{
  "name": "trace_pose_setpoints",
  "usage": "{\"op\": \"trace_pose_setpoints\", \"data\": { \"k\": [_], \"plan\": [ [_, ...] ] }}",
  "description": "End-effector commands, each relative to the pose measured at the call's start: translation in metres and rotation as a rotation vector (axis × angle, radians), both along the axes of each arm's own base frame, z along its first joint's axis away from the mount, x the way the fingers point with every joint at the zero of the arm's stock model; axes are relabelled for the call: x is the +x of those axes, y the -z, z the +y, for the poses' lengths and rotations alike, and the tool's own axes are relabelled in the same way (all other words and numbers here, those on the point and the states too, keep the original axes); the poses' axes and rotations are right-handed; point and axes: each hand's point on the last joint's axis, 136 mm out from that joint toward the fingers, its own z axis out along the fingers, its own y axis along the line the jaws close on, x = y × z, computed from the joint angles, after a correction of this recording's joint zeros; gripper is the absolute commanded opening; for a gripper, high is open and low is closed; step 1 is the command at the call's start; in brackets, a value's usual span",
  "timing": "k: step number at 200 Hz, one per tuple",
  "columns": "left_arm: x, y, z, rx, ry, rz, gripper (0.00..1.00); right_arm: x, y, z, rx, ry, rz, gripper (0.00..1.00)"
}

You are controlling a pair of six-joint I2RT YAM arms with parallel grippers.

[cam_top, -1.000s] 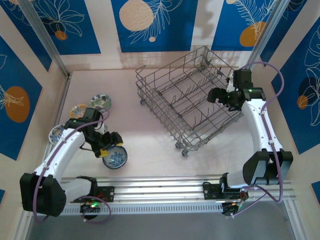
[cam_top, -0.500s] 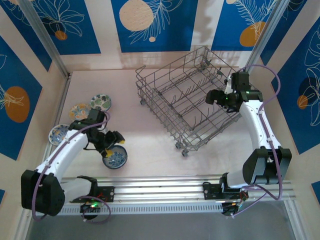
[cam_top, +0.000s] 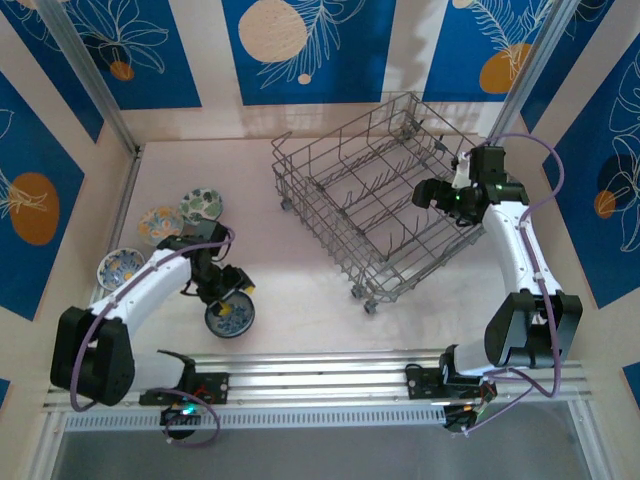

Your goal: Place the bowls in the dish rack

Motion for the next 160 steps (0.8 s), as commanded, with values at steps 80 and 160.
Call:
{"op": "trace_pose_setpoints", "data": {
  "k": [80,160],
  "plan": [
    [0.012,0.012,-0.013,0.022,0.034,0.004,0.51,-0.006,0.009,-0.003,0.063,0.009,0.038,1.00],
    [0.026,0.022,-0.023,0.023,0.086,-0.024,0.34,-0.005,-0.003,0.001,0.066,0.004,0.023,1.00]
  ]
}}
